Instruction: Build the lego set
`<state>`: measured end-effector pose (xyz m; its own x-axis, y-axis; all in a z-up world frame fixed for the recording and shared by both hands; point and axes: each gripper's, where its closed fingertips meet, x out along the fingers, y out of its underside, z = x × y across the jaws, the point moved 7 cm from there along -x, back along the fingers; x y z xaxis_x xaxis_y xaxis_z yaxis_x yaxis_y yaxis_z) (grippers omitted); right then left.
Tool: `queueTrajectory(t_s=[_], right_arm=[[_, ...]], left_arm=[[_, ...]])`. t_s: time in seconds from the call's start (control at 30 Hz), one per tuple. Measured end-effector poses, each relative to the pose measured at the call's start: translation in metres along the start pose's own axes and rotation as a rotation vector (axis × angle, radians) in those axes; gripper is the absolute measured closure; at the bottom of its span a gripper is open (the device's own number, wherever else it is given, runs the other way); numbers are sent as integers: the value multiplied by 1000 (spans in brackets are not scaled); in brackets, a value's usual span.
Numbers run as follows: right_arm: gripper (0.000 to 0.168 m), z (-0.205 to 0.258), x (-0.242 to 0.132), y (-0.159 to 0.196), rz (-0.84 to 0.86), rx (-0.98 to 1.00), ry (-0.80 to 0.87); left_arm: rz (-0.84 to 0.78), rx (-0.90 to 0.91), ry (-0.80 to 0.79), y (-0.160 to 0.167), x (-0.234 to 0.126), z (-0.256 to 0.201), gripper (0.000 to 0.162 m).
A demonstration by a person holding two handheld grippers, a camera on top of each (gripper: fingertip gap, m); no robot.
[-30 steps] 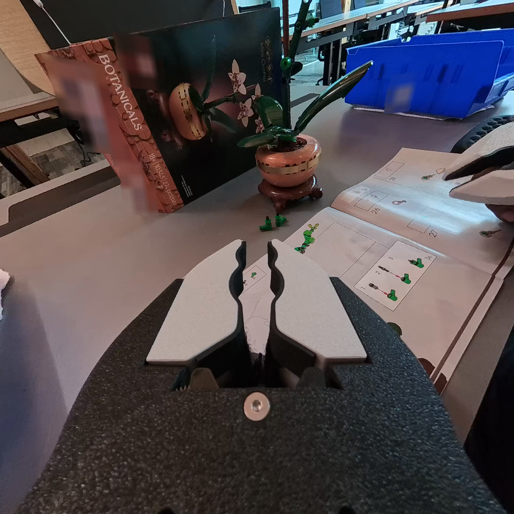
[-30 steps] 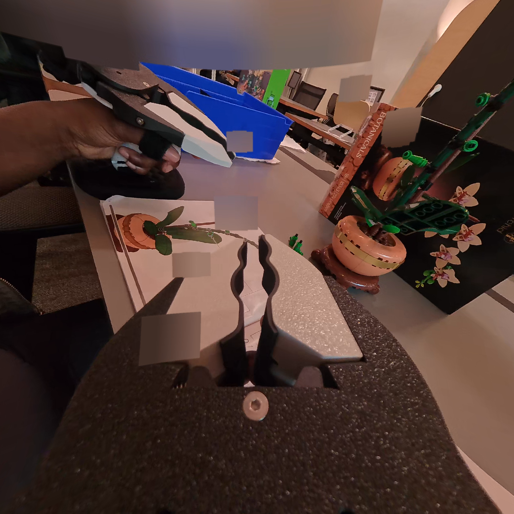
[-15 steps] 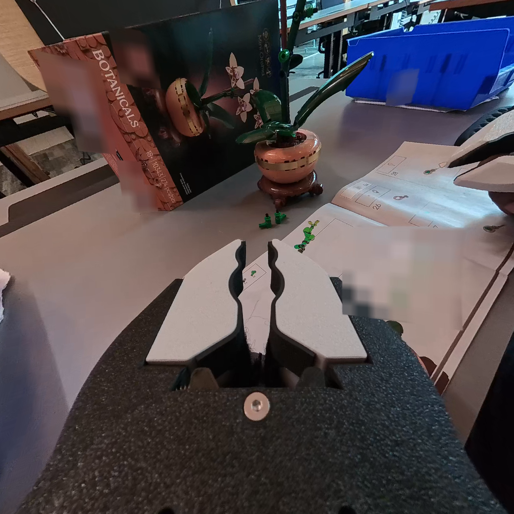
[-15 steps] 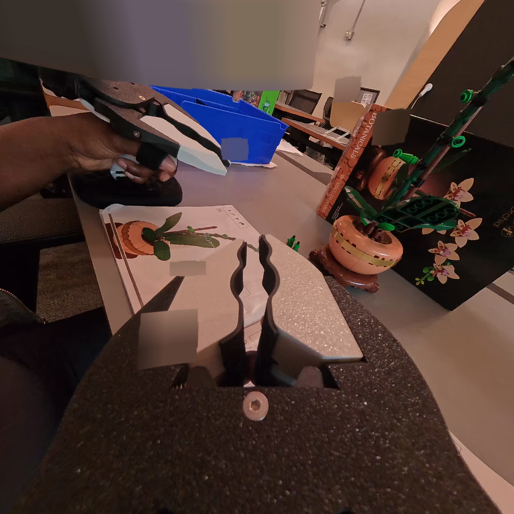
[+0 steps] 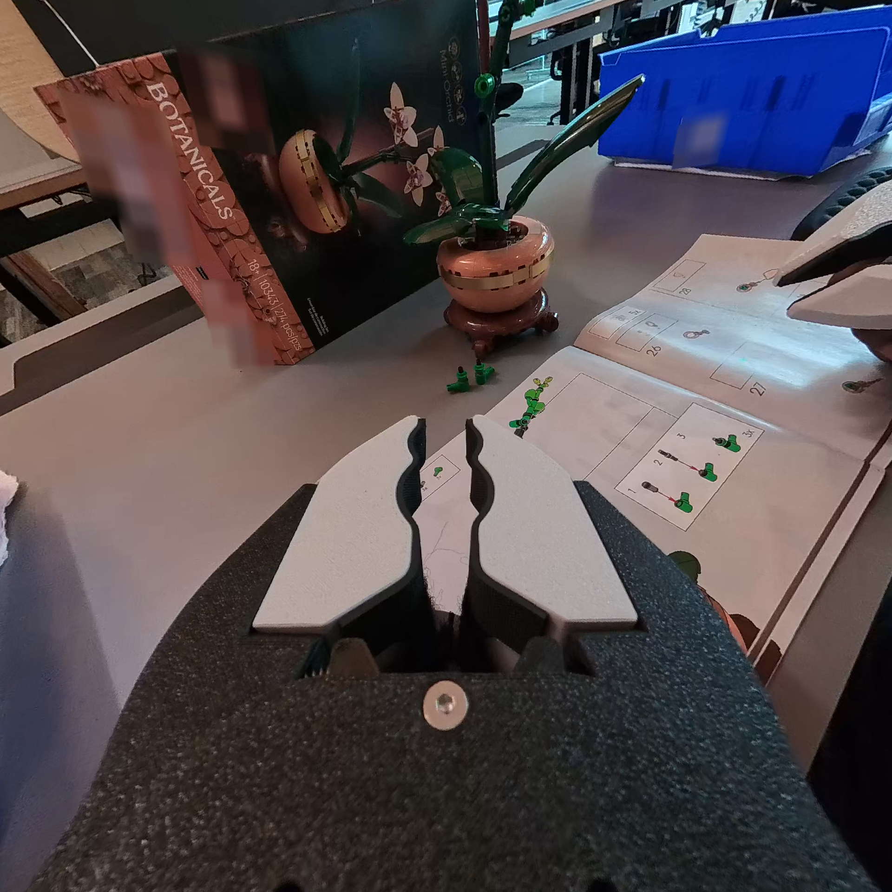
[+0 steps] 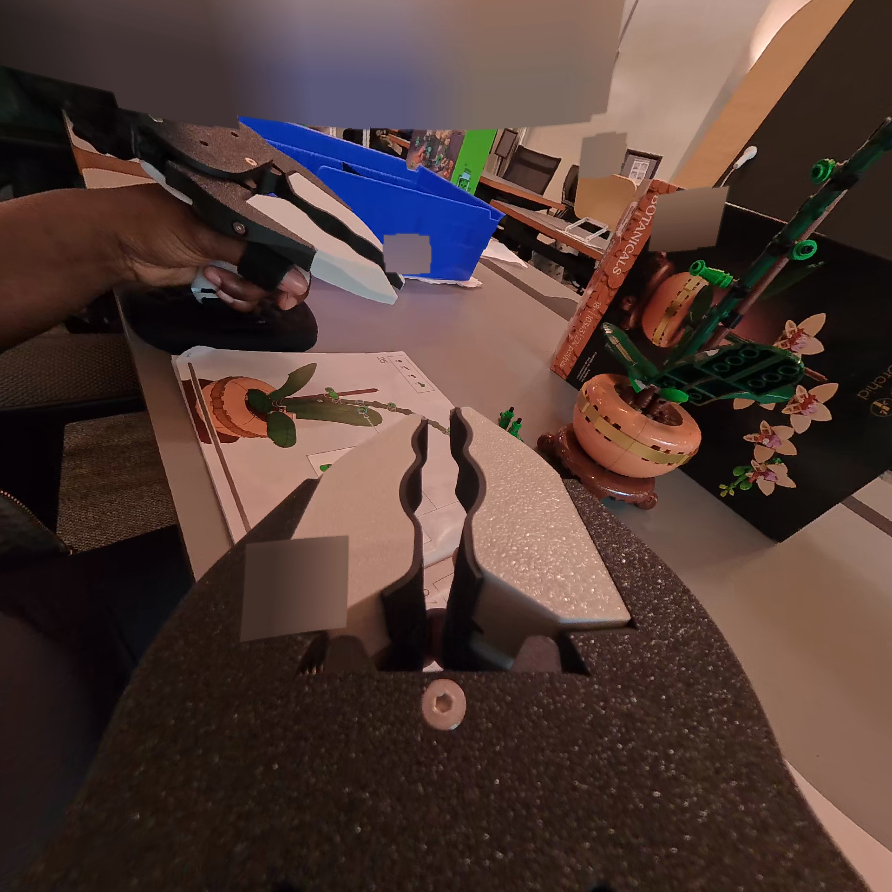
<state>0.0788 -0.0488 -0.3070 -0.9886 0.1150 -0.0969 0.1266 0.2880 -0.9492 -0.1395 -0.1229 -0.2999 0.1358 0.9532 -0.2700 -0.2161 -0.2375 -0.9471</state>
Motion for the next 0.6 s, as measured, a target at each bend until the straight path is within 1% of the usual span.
queueTrajectory(t_s=[0.3,0.4,0.47,0.5,0.53,0.6], right_arm=[[159,-1,1,1,9,9,-5],[154,-3,4,2,43,26,11],[148,-12,9,5,95,58,103],[147,-19,12,5,152,46,170],[146,-24,18,3,212,7,230],[141,-30,36,-3,306,-90,276]], left_arm=[[32,24,-3,2,3,-2,146],[36,36,-6,2,3,-3,146],[37,33,-10,2,3,-2,146],[36,29,-12,2,3,-2,146],[31,26,-12,2,2,-2,146],[15,22,-12,1,1,-1,146]])
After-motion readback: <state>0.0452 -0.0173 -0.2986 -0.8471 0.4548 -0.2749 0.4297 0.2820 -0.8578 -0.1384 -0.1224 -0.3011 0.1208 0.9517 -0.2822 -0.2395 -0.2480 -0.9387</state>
